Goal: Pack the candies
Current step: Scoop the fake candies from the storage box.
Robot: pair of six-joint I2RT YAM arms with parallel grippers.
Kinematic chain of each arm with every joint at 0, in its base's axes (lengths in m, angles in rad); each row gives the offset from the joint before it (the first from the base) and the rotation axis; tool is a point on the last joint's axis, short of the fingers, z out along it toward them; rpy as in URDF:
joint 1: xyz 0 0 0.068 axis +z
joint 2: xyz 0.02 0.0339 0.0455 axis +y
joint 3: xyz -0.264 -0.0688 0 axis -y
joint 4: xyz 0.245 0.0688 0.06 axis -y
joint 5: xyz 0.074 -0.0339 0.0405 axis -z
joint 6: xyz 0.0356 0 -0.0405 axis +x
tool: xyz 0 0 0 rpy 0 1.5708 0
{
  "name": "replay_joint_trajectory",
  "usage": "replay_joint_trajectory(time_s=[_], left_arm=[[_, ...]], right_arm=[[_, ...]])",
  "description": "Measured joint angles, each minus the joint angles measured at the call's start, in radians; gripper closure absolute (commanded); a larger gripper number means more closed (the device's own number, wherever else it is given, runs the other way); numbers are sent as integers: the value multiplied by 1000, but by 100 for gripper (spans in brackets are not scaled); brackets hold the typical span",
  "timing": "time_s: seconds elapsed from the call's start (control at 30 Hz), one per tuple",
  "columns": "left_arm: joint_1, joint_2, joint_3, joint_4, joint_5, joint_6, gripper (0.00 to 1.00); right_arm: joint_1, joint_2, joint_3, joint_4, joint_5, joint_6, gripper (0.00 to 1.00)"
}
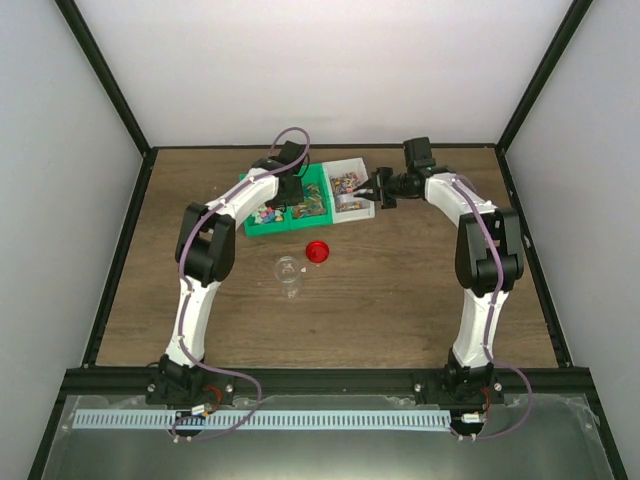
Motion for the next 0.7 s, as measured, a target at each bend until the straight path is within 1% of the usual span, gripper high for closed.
replay_joint_trajectory(time_s=[0.17,0.23,0.3,0.5,0.6,0.7], left_arm=[[-2,0,3,-13,14,24,96],[-2,0,4,-13,14,26,96],[-2,0,5,-14,16,27,96],[-2,0,6,-16,19,30,96],[0,2,9,-17,24,32,96],[0,2,11,-18,27,34,96]], right_arm=[[10,4,90,-191,47,-9,99],[14,7,95,-227,51,-19,99],[15,13,95,-227,50,-28,99],[10,70,93,-132,18,-50,99],[4,116,99,-13,8,-71,99],[1,165,122,64,8,-121,99]])
